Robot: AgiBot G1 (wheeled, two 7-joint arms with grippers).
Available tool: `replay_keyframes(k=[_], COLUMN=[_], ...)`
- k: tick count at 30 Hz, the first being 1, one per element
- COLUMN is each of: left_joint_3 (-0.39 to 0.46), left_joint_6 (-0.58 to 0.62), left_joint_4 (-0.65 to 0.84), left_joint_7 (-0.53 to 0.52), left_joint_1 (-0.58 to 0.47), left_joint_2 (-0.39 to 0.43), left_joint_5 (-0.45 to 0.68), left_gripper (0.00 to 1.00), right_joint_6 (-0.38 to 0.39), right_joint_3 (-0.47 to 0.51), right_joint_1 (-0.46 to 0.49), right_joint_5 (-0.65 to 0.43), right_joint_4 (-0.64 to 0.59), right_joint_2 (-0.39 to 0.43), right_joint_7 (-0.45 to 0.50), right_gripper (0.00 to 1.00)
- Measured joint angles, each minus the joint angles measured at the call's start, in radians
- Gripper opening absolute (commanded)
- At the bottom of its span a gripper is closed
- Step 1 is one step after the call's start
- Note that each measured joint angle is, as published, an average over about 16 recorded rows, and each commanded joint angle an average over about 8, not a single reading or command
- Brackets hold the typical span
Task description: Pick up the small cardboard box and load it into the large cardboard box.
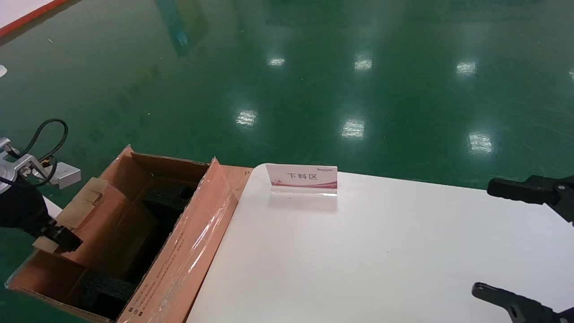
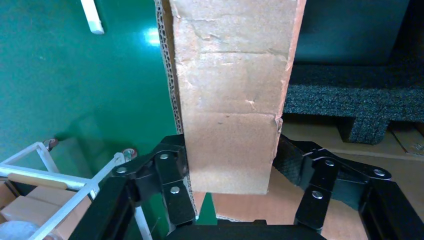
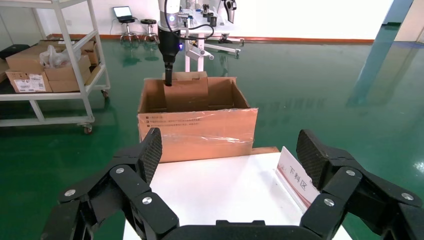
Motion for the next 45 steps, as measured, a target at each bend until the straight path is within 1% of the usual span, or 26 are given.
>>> replay_keyframes(k=[15,21,25,29,38,42,45], left_joint_3=[0.001,-0.012,-0.029,-0.055,-0.13,-0.16,-0.177], left_joint_6=[0.0,-0.005,-0.01,-0.017,-0.006,0.013,0.027], left_joint_4=[-0.006,-0.035,-0.08,-0.152,-0.349,-0.416,-0.449], left_joint_7=[0.003,0.04,0.085,0.143,0.261,0.29,0.302], left_joint_1=[-0.004,-0.048,-0.113,-0.207,-0.441,-0.51,-0.541], left_joint_2=[0.002,0.001,-0.012,-0.04,-0.153,-0.194,-0.214], left_joint_5=[0.003,0.004,0.002,-0.004,-0.043,-0.063,-0.072], left_gripper=[1.0,1.0,1.0,1.0,1.0,1.0,1.0], right_joint_6=[0.0,0.0,0.0,0.0,0.0,0.0,0.0], right_joint_3=[0.0,0.0,0.0,-0.001,-0.001,-0.001,-0.001], right_joint_1=[0.0,0.0,0.0,0.0,0.001,0.001,0.001], right_joint_5=[0.0,0.0,0.0,0.0,0.001,0.001,0.001], right_joint_4=[0.0,0.0,0.0,-0.001,-0.001,-0.001,-0.001], right_joint_2=[0.0,0.0,0.0,0.0,0.0,0.0,0.0], right_joint_7=[0.0,0.0,0.0,0.0,-0.001,-0.001,-0.001], right_gripper=[1.0,1.0,1.0,1.0,1.0,1.0,1.0])
